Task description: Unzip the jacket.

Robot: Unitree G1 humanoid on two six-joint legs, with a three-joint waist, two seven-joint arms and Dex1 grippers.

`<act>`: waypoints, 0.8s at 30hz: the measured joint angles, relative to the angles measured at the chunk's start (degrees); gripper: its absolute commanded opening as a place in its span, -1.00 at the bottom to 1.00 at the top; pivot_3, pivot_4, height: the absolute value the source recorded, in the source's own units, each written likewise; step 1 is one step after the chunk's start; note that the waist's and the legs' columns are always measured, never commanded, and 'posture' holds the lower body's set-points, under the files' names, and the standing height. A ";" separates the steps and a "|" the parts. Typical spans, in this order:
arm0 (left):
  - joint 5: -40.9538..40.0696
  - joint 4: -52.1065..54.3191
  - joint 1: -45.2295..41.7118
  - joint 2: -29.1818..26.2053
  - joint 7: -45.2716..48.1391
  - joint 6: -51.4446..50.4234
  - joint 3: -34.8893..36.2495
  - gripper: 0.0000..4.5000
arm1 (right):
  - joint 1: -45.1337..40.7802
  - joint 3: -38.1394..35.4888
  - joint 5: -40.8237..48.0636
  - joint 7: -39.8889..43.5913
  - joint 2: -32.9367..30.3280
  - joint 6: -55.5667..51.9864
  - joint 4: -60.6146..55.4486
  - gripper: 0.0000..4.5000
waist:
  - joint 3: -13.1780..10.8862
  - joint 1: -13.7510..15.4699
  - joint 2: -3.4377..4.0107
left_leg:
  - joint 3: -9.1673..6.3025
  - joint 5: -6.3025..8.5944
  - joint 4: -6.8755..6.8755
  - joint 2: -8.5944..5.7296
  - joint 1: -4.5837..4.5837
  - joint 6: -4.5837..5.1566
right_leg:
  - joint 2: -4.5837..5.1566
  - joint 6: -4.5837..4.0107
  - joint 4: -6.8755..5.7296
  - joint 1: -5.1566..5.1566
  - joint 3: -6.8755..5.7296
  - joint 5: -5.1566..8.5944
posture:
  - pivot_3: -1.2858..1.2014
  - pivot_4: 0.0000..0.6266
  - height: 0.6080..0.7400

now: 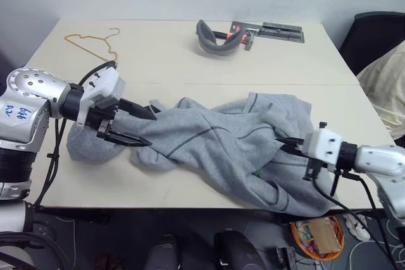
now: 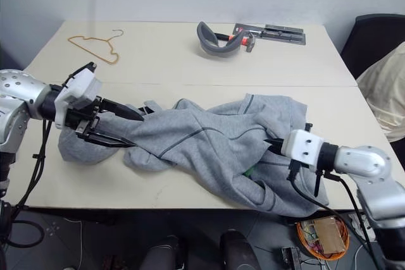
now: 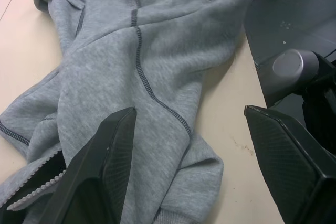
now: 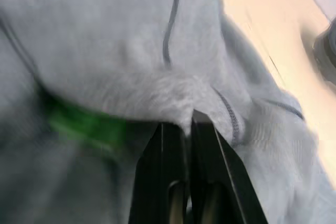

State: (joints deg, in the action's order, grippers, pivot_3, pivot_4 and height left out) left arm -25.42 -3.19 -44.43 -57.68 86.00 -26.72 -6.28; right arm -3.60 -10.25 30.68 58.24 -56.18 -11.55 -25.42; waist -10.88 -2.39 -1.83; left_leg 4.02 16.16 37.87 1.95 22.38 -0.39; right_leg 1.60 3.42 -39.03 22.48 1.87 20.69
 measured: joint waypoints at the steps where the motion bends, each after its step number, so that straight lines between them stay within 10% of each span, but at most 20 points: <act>1: 0.22 -0.21 -0.19 0.26 0.01 0.39 -0.38 0.52 | 1.73 -2.92 6.25 0.61 -1.80 -4.26 -4.37 -0.99 | 0.00 0.15 0.00 | -0.06 0.03 0.00 0.01 0.00 0.05 | 0.00 0.00 0.04 -0.05 -0.04 0.00 | 0.03 -0.52 1.00; 6: 1.47 -2.73 -1.76 1.38 0.03 2.04 -1.92 0.52 | 13.52 -13.27 20.79 4.45 -6.63 -16.63 -16.91 -0.99 | 0.07 0.88 -0.14 | -0.13 0.16 0.02 -0.01 0.00 0.27 | 0.01 0.00 0.19 -0.15 -0.09 0.00 | 0.03 -0.52 1.00; 19: 4.41 -4.64 -4.21 5.08 0.08 8.43 -7.17 0.52 | 43.00 -13.31 -0.17 12.78 -3.95 -11.92 -25.17 -0.99 | 0.09 1.24 -0.16 | -0.15 0.14 0.10 -0.10 0.01 0.20 | 0.01 0.10 0.15 -0.16 -0.04 0.04 | 0.03 -0.52 1.00; 24: 6.11 -6.79 -4.24 6.19 0.08 11.24 -8.59 0.52 | 45.29 -8.61 -5.07 8.36 -0.50 -11.12 -27.27 -0.47 | 0.09 0.84 -0.17 | -0.15 0.03 0.11 -0.09 0.01 0.02 | 0.00 0.10 0.13 -0.15 -0.03 0.04 | 0.03 -0.52 1.00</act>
State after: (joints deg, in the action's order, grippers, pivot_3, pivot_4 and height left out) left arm -19.30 -9.98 -48.67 -51.49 86.08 -15.48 -14.87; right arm 41.69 -18.86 25.62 66.60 -56.69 -22.67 -52.69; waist -10.79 -1.56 -2.00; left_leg 3.87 16.19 37.98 1.85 22.39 -0.38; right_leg 1.60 3.53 -38.90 22.33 1.84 20.74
